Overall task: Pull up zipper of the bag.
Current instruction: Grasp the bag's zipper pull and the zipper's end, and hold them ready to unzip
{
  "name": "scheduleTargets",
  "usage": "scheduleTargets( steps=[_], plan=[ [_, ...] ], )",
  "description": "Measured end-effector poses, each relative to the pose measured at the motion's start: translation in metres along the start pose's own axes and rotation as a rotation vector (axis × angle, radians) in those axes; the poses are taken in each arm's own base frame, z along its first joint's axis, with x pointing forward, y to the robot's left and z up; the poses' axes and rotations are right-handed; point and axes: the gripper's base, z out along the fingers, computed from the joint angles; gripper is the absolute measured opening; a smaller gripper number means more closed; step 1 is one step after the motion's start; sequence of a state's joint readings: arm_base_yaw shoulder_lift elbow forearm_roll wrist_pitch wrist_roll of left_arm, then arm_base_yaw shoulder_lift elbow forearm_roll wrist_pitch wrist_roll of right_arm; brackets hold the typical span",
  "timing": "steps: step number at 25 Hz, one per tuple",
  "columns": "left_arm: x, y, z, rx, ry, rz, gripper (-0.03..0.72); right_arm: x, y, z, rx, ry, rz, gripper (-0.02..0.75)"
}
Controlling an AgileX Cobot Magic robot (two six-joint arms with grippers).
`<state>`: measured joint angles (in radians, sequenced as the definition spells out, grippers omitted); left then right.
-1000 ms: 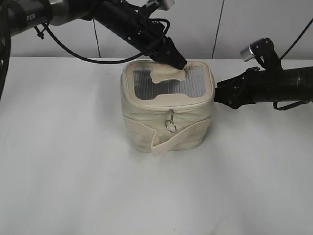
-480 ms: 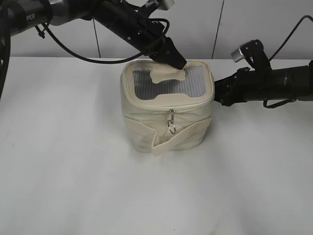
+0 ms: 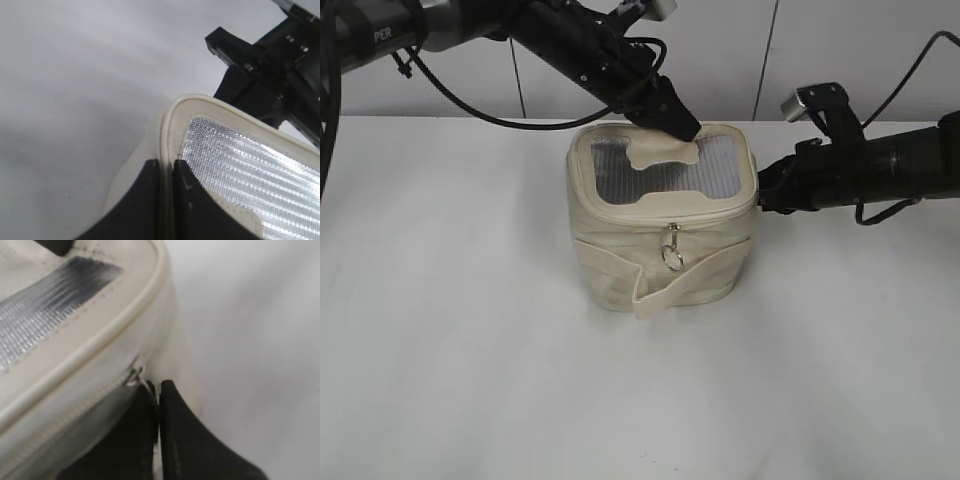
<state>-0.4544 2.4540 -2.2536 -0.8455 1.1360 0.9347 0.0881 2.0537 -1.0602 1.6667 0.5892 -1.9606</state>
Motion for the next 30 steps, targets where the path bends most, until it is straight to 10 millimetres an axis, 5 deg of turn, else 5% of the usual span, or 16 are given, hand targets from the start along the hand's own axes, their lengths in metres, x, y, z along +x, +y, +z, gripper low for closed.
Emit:
scheduleTargets(
  steps=[14, 21, 30],
  plan=[
    [-0.002, 0.0, 0.001, -0.027, -0.006, -0.129, 0.039, 0.024, 0.053, -0.068, -0.03, 0.103, 0.14, 0.008],
    [-0.002, 0.001, 0.001, -0.036, -0.011, -0.203, 0.039, 0.023, 0.1, -0.054, -0.153, 0.156, 0.186, 0.008],
    [-0.002, 0.0, 0.001, -0.028, -0.003, -0.205, 0.039, 0.019, 0.146, -0.032, -0.098, 0.166, 0.14, 0.008]
  ],
)
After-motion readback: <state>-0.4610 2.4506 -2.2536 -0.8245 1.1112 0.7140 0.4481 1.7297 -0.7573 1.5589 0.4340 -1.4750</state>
